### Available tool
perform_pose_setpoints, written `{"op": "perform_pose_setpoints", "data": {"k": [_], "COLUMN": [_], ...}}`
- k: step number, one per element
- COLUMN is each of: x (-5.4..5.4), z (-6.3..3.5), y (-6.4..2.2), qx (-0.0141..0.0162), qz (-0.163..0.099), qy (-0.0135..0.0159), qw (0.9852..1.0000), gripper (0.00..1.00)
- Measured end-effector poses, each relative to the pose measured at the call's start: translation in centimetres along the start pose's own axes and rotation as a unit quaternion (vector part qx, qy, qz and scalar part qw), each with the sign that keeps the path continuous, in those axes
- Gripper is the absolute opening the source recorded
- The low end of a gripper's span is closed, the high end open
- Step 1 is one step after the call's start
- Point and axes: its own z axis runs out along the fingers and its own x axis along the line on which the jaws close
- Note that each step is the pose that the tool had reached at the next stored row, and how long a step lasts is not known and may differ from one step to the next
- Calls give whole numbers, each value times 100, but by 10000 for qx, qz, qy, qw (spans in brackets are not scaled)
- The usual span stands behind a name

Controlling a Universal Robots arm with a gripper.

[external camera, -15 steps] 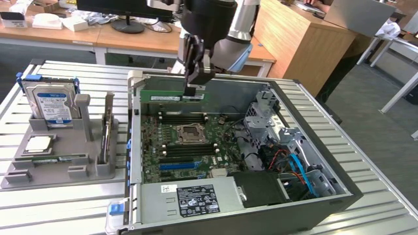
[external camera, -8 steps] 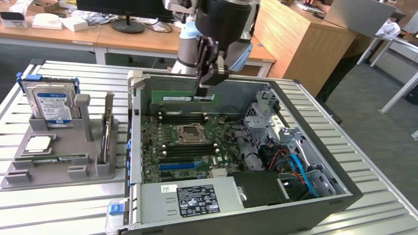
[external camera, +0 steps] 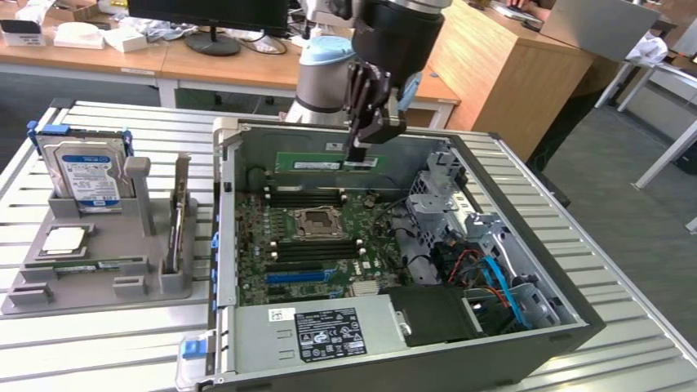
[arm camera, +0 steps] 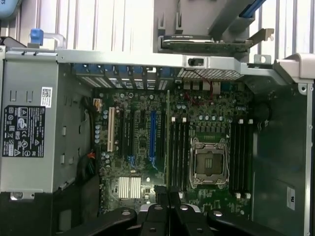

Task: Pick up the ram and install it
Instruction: 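Pick up the ram and move it above insertion slot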

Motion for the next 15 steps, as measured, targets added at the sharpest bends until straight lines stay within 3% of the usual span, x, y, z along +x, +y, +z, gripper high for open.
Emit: {"op": "perform_pose_setpoints", "data": {"k": [8, 15], "x": [3, -2], "z": [-6, -6], "y": [-186, -194], "qx": [0, 0], "qz": [0, 0], "qy": [0, -1], "qw": [10000, 10000], "gripper": [11, 11]}}
